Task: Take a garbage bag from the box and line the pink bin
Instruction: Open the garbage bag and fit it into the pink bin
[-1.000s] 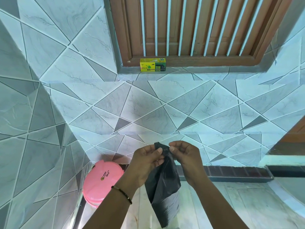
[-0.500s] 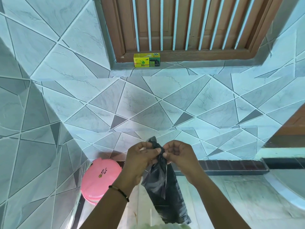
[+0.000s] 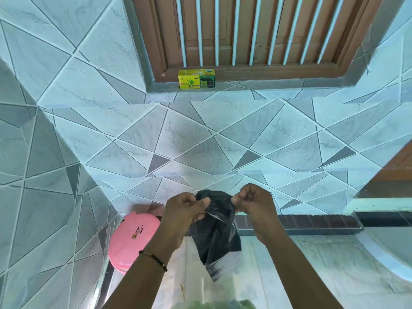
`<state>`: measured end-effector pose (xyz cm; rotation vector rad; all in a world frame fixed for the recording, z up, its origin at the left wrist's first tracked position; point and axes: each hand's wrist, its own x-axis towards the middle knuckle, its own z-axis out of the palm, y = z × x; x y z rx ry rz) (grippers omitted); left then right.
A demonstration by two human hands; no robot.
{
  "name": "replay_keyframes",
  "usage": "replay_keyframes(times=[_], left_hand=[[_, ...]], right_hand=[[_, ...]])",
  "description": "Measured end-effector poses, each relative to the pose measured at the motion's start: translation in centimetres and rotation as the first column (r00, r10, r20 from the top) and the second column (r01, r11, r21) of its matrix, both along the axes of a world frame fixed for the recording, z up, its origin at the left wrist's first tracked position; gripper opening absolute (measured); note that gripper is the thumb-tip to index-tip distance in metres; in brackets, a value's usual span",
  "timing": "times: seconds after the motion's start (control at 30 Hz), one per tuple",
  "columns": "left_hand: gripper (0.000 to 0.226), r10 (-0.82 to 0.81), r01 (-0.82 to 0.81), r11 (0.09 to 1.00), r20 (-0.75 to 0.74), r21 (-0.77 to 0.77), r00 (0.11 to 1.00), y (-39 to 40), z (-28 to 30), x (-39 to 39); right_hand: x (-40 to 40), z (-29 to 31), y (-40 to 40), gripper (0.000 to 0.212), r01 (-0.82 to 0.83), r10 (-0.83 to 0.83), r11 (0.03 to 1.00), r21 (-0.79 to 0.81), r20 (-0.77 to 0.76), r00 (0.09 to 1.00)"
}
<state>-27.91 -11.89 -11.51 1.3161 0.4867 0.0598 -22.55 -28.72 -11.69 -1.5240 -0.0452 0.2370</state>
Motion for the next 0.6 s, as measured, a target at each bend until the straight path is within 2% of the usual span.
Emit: replay_keyframes(times=[0.27, 0.33, 0.4, 0.43, 0.47, 0.53, 0.6], left_hand=[[0.024, 0.178, -0.178, 0.984, 0.072, -0.017, 0.981, 2.0, 0.2, 0.4], [0.023, 0.177, -0.177, 0.984, 0.101, -0.011, 0.979, 2.4, 0.4, 0.4], [0.024, 0.130, -0.132, 0.991, 0.129, 0.011, 0.983, 2.1, 0.5, 0.3], [0.027, 0.101, -0.108, 0.993, 0.140, 0.044, 0.985, 1.7, 0.6, 0.3], [0.030, 0.072, -0.085, 0.992, 0.147, 0.089, 0.987, 1.2, 0.7, 0.2], [0.035, 0.013, -0.040, 0.985, 0.158, 0.170, 0.987, 0.7, 0.9, 0.1], [0.035, -0.041, 0.004, 0.976, 0.162, 0.217, 0.986, 0.6, 1.1, -0.2]], right_hand=[[1.0, -0.2, -1.7, 0.027, 0.190, -0.177, 0.966, 0.178, -0.085, 0.980], [1.0, -0.2, -1.9, 0.023, 0.137, -0.110, 0.957, 0.256, -0.120, 0.987], [0.7, 0.1, -1.3, 0.015, 0.029, 0.025, 0.955, 0.295, -0.178, 0.984], [0.4, 0.3, -0.7, 0.018, -0.035, 0.089, 0.968, 0.247, -0.210, 0.974], [0.2, 0.5, -0.1, 0.031, -0.113, 0.141, 0.985, 0.129, -0.239, 0.961], [-0.2, 0.7, 1.2, 0.052, -0.243, 0.203, 0.960, -0.141, -0.251, 0.946], [-0.5, 0.8, 2.3, 0.058, -0.307, 0.253, 0.925, -0.226, -0.237, 0.938]])
